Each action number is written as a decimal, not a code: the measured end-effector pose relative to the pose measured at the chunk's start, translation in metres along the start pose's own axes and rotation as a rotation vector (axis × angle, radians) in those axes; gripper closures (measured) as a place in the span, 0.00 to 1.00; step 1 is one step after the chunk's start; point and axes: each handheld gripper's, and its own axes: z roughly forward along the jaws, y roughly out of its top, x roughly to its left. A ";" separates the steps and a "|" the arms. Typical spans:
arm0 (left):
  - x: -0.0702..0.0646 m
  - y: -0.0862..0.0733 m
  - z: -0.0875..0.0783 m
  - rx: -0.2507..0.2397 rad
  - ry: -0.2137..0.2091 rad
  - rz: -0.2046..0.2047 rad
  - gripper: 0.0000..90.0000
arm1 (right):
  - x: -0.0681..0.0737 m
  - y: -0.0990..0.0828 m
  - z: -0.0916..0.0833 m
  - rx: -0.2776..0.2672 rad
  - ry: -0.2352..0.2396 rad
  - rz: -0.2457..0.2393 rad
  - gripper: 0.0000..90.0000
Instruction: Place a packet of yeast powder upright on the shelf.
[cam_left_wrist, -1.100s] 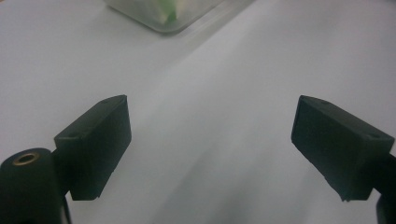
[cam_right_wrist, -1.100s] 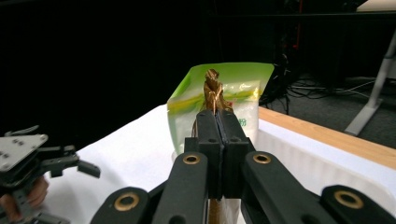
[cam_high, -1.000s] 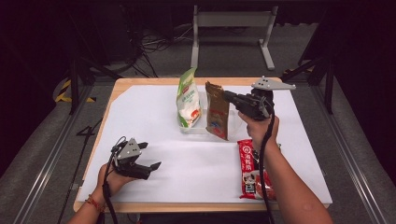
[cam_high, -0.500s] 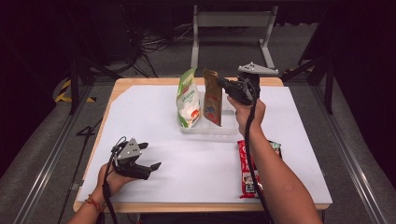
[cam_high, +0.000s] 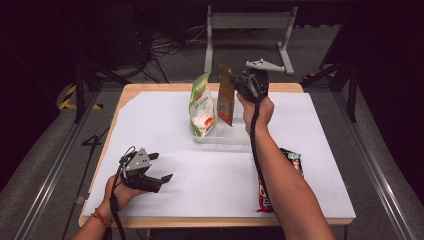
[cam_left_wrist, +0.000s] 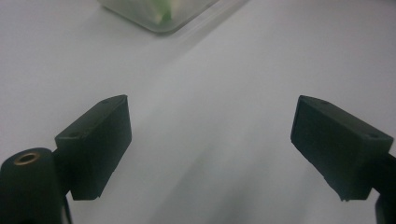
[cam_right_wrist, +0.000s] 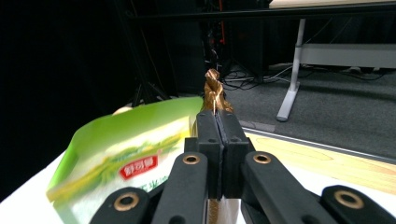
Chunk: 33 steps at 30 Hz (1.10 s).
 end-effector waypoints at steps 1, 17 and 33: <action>0.000 0.000 0.000 -0.001 0.000 0.000 0.15 | 0.000 0.000 0.002 0.002 -0.006 0.003 0.99; -0.001 0.000 0.001 0.007 -0.001 0.004 0.15 | 0.014 -0.027 0.023 0.068 0.004 -0.025 0.98; 0.002 -0.001 0.002 0.010 0.003 -0.008 0.14 | 0.014 -0.039 0.004 0.083 0.098 -0.094 0.97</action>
